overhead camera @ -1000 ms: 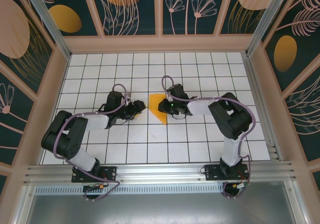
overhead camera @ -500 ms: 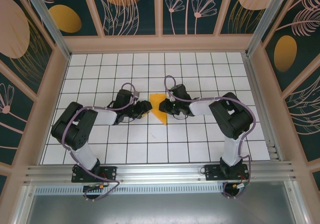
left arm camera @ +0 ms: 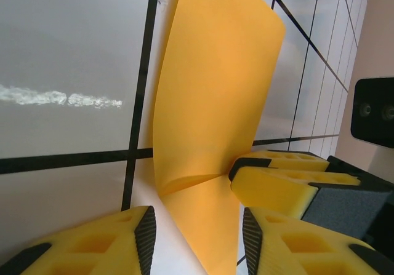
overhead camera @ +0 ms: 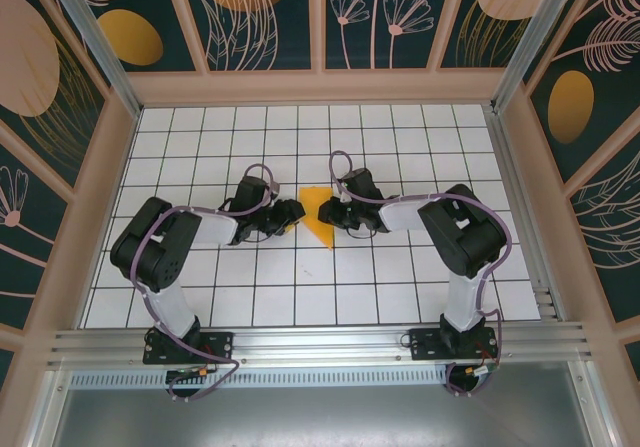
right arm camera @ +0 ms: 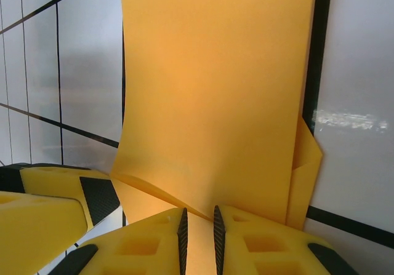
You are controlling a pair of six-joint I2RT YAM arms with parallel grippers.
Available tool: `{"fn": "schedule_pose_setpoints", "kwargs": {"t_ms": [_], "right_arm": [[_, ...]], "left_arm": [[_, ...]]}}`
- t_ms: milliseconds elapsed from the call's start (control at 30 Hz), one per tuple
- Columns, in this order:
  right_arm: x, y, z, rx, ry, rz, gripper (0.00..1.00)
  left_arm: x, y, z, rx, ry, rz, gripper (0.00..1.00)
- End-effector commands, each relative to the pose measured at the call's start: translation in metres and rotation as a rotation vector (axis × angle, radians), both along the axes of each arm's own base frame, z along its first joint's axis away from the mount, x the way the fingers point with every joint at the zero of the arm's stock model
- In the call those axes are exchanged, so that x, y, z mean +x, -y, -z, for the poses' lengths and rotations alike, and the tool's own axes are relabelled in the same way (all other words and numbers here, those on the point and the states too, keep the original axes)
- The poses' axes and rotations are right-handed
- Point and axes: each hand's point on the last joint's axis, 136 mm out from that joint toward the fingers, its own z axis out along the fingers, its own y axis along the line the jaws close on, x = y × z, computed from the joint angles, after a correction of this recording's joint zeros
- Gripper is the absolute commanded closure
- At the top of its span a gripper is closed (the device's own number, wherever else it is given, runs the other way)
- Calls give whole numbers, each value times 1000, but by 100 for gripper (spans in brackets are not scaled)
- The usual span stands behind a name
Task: Fold a paper plane with a square sheet of paper (pick it up from the middle)
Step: Fold the wing for the fifth time at the center of the table.
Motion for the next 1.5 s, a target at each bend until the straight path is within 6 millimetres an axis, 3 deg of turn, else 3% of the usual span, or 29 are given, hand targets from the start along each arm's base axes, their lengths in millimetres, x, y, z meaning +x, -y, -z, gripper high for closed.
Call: {"fn": "schedule_pose_setpoints", "kwargs": {"t_ms": [0,333,533,667,833,1133,1267,1467], "right_arm": [[-17,26,33,-103,-96,37,79],[-14,25,30,-105,-65,20,78],[-1,16,-2,-71,99,-53,68],[9,15,-25,-80,230,-77,64],[12,13,-47,-132,418,-110,62],[-16,-1,-72,-257,720,-207,61],[-29,-4,-71,-283,778,-216,62],[-39,-17,-47,-408,845,-286,61]], "left_arm": [[5,5,2,3,-12,1,57],[7,7,5,2,-16,8,71],[7,4,9,32,-24,1,91],[9,0,2,52,-8,-15,99],[9,-4,-8,67,1,-41,100],[10,-5,-18,78,1,-71,100],[11,-4,-19,84,-5,-72,100],[12,-4,-21,87,-14,-72,100]]}}
